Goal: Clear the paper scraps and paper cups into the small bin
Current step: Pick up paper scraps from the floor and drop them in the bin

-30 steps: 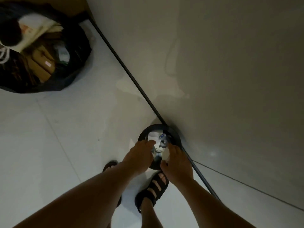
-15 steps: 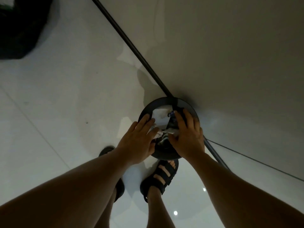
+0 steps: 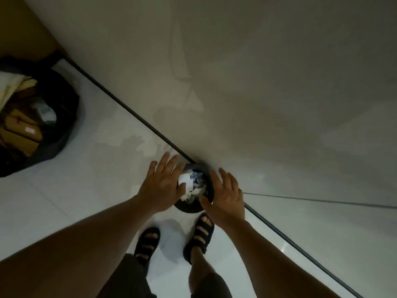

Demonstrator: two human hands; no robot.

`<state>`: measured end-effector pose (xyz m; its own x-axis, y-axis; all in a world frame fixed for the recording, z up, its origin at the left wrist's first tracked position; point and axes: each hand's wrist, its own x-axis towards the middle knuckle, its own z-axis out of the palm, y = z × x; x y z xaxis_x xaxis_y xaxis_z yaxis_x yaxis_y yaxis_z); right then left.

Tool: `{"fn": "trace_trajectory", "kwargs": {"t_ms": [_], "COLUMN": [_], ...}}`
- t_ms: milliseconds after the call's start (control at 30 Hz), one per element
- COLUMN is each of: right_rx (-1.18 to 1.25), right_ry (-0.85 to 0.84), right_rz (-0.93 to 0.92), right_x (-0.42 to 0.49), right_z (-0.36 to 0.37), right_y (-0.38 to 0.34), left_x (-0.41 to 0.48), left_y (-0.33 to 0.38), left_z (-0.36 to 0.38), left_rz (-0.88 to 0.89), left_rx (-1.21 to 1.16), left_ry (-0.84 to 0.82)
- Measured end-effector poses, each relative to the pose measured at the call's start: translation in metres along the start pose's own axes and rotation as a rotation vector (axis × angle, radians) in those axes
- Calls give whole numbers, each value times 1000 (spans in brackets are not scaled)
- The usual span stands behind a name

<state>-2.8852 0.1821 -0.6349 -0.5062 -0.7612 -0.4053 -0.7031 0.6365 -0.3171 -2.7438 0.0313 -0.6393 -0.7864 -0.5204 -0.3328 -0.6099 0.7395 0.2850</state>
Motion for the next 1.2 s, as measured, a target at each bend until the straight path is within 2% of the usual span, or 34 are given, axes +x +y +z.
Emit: {"fn": "trace_trajectory", "kwargs": {"t_ms": [100,267,433,533,733,967,1200], "right_rx": [43,180,205,273,367,451,549], "right_ry": [67,170,246,349,570,778,838], "right_rz": [83,338,548,708,1074,1358,1602], "right_x": [-43,-125,-215,-277,-421,-558,-709], "right_z": [-42,-74,-78,-83,-91,-79,-34], "right_y": [-15,-31,-35,-29,1,45,76], "left_x": [-13,-40,-71,-99,-182,-278,-417], "left_y": [25,81,145,194,320,463,574], "left_z": [-49,-96,-120,-125,-114,-88,-16], "left_rz": [7,102,308,455,789,1123,1365], "left_rx": [-17,-10,47,121,263,356,440], "left_ry": [-39,-173,-252,-315,-378,-356,-389]}}
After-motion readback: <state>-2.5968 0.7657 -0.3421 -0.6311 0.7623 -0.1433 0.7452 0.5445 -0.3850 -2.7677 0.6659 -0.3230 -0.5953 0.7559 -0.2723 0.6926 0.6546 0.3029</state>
